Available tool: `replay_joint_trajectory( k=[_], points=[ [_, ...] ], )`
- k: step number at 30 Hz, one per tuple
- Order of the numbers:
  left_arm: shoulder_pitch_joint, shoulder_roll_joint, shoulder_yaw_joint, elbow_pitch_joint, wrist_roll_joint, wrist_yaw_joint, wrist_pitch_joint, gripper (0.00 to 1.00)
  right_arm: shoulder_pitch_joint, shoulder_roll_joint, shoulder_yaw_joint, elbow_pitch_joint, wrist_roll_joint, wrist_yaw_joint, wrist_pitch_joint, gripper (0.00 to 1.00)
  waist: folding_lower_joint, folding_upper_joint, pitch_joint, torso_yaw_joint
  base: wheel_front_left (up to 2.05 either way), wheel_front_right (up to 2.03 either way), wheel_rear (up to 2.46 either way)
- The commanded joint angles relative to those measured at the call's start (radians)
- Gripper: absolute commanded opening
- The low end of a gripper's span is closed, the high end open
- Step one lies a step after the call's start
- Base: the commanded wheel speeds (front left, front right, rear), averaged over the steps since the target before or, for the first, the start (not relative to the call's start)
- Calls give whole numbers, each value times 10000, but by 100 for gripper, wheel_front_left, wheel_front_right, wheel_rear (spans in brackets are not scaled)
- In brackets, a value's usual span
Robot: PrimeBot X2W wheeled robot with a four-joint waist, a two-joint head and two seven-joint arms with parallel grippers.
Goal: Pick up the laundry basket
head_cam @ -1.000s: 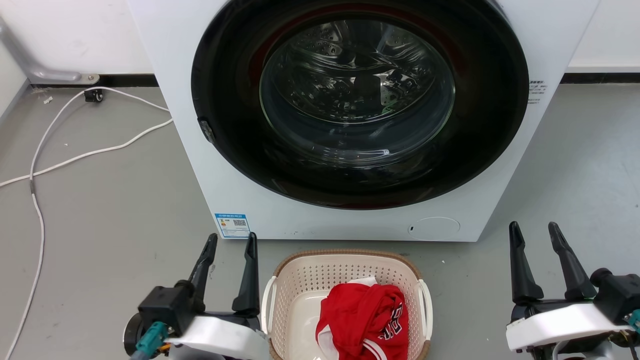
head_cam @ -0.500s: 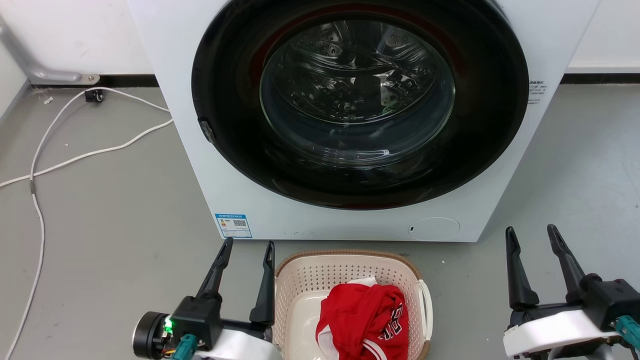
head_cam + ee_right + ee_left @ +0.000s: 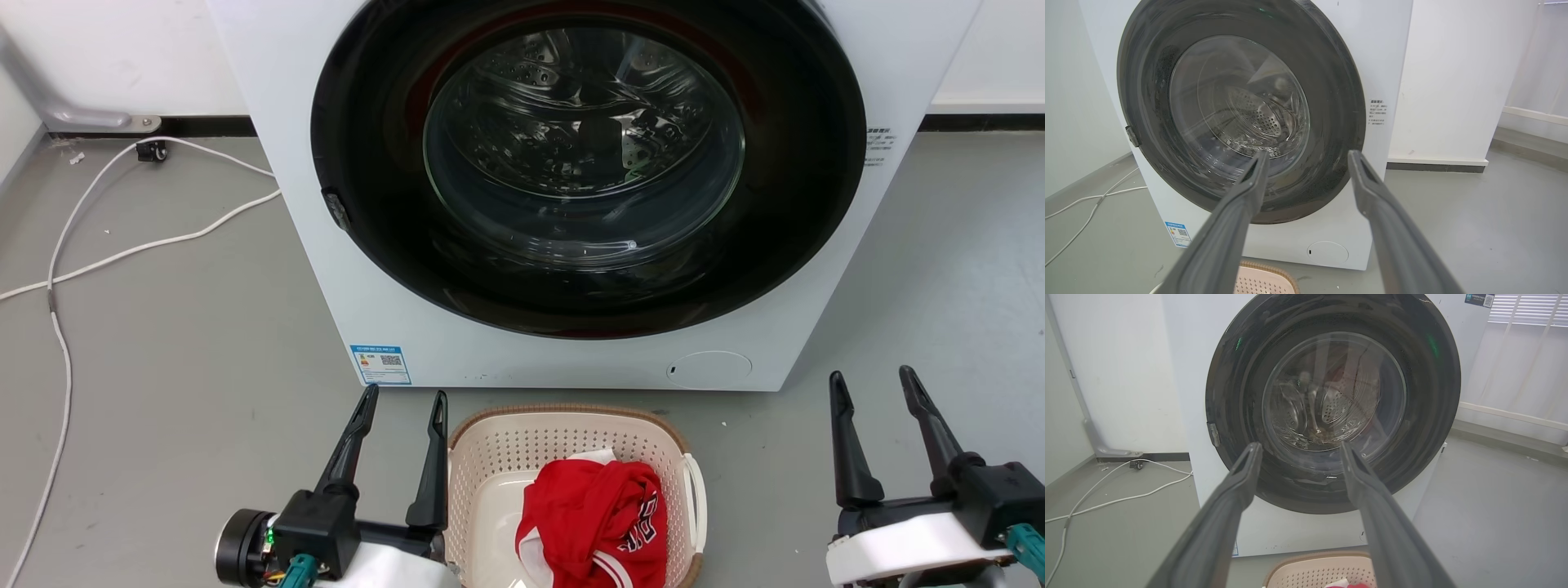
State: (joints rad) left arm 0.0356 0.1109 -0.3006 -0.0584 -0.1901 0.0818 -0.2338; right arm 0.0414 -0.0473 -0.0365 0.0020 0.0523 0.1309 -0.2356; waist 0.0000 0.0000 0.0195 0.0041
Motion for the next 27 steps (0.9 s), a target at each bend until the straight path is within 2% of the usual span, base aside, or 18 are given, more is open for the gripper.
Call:
replay_joint_trajectory(
  k=[1, 8, 9, 12, 21, 27],
  points=[
    [138, -61, 69, -78, 160, -69, -87, 100, 94, -47, -46, 6, -12, -3, -59, 100, 0, 0, 2, 3, 0, 0, 0],
    [408, -385, 478, 217, 437, -687, -209, 100, 126, -48, -135, 100, -323, -3, -206, 100, 0, 0, 44, -7, 0, 0, 0],
    [456, -481, 528, 575, 333, -1164, -262, 100, 161, -49, -95, 175, -433, -3, -241, 100, 0, 0, 61, -2, 0, 0, 0],
    [409, -540, 631, 770, 505, -1417, -322, 100, 164, -49, -45, 240, -573, -3, -301, 100, 0, 0, 82, -8, 0, 0, 0],
    [383, -604, 875, 908, 448, -1664, -338, 100, 77, -50, -150, 411, -162, -3, -304, 100, 0, 0, 95, -13, 0, 0, 0],
    [363, -606, 948, 788, 331, -1554, -319, 100, 13, -48, -140, 493, 449, -3, -302, 100, 0, 0, 98, -15, 0, 0, 0]
  ],
)
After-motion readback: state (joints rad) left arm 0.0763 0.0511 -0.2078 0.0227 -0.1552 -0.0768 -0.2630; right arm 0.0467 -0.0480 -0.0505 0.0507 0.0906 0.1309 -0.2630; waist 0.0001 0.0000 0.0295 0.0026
